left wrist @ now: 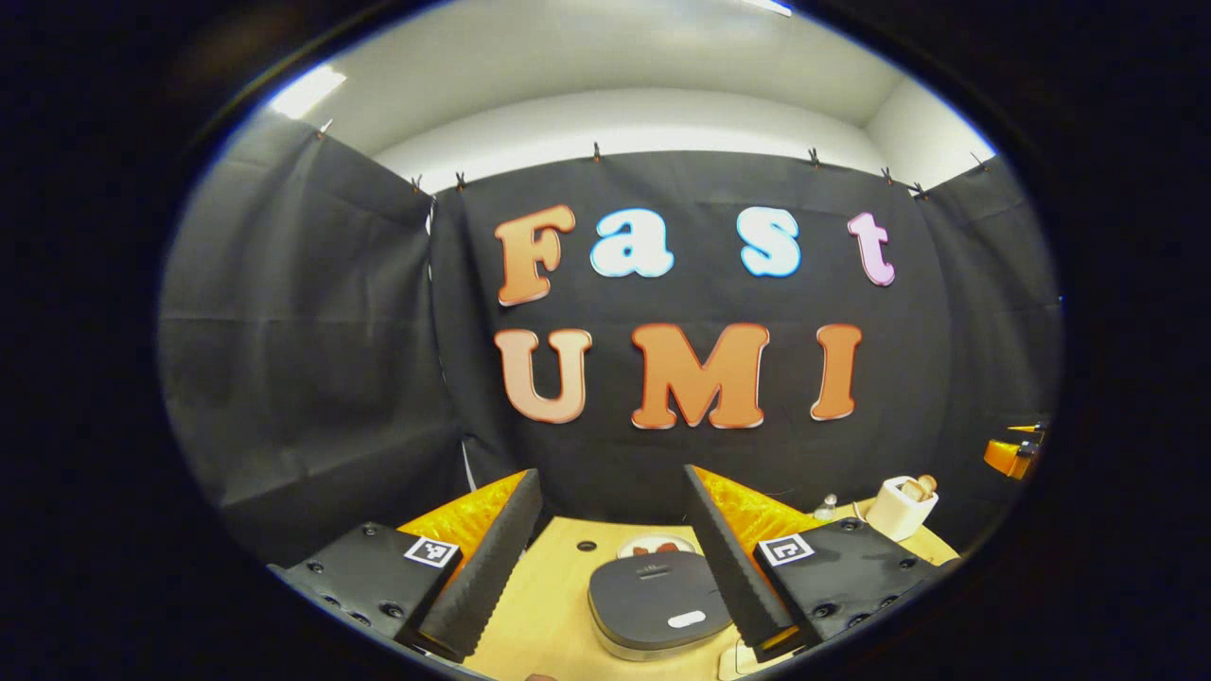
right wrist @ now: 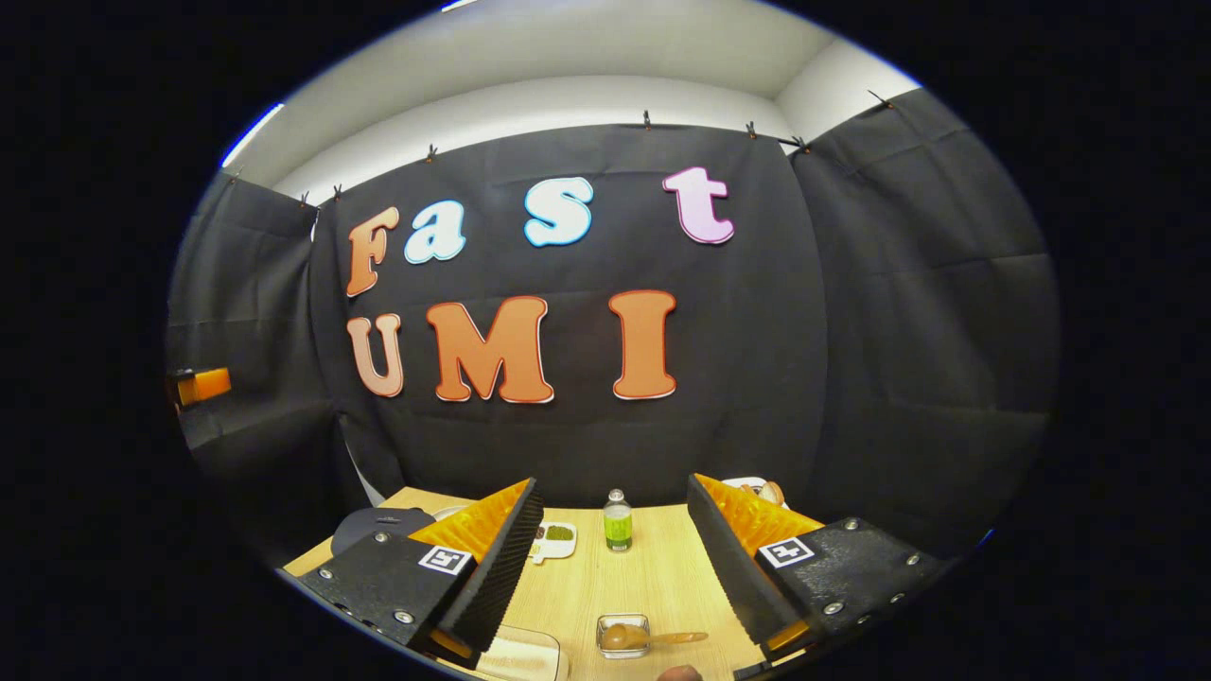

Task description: Close the left gripper, press the button to open the rice cooker; take a wooden spoon from the chopstick holder with the right hand, scoop a spoonful of rice and pour it into the rice cooker, then put the wooden spoon back into the chopstick holder.

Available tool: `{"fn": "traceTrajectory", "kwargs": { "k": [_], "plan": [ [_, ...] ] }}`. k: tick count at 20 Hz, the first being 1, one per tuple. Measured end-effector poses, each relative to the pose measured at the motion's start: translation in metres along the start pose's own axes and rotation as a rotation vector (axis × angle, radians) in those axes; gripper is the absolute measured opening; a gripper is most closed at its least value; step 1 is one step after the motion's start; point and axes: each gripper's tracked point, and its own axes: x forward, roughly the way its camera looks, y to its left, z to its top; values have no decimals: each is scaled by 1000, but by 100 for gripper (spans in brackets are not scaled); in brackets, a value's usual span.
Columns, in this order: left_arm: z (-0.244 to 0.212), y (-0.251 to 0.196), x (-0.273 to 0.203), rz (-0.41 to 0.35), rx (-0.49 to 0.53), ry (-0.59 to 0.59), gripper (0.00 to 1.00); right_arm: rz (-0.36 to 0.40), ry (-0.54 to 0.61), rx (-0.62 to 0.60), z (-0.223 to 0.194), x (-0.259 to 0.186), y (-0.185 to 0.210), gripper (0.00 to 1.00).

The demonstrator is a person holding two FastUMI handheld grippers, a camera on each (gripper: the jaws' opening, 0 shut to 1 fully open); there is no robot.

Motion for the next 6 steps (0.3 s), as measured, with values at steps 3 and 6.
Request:
{"fn": "traceTrajectory", "kwargs": {
  "k": [3,6],
  "plan": [
    [10,23,-14,54,9,-25,100,7,-29,-31,9,0,13,95],
    [13,39,-16,97,20,-55,100,19,-32,-42,3,-2,25,95]
  ]
}}
